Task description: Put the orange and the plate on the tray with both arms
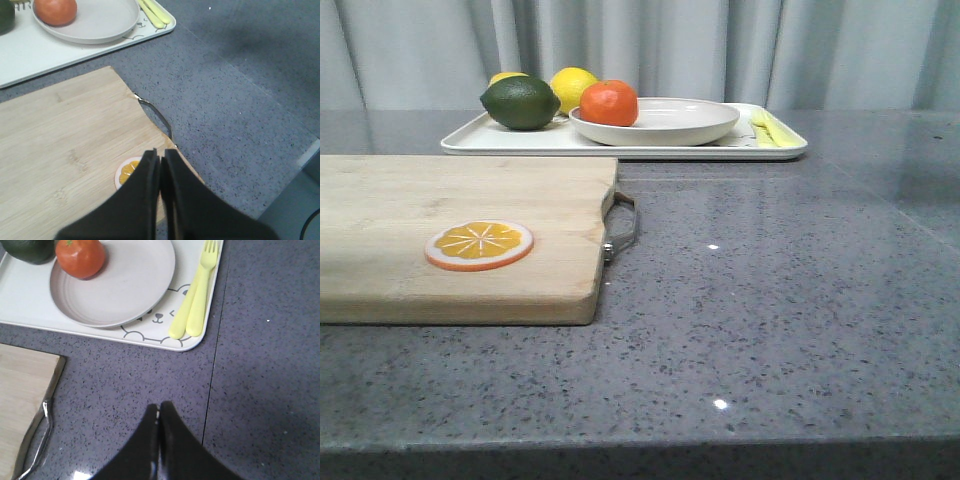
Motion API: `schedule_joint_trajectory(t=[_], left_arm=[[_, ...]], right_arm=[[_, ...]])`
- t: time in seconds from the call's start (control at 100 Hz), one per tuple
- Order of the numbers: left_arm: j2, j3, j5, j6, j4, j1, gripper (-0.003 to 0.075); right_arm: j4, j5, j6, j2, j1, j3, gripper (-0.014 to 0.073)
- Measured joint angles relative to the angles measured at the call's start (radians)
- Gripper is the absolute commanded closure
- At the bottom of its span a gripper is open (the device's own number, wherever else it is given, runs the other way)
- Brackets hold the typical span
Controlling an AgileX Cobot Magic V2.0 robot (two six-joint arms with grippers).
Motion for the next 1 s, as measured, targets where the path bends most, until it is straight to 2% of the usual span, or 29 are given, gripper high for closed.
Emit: schedule_joint_trajectory(t=[0.38, 0.6, 1.0], left_arm=[[-0.231, 0.184, -0.094, 0.000, 0.002, 0.000, 0.0739], [-0.354, 0.274, -0.094, -0.010, 0.002, 0.000, 0.0739], [-0.574, 0.417, -0.092, -0.014, 0.006, 0.000, 0.0739]], right_arm=[[0.002, -0.208, -0.045, -0.501, 0.000, 0.463, 0.0659], [0.002, -0.258, -0.045, -0.725, 0.000, 0.617, 0.0659], [0.002, -0.266, -0.047, -1.011, 0.000, 0.855, 0.0659]])
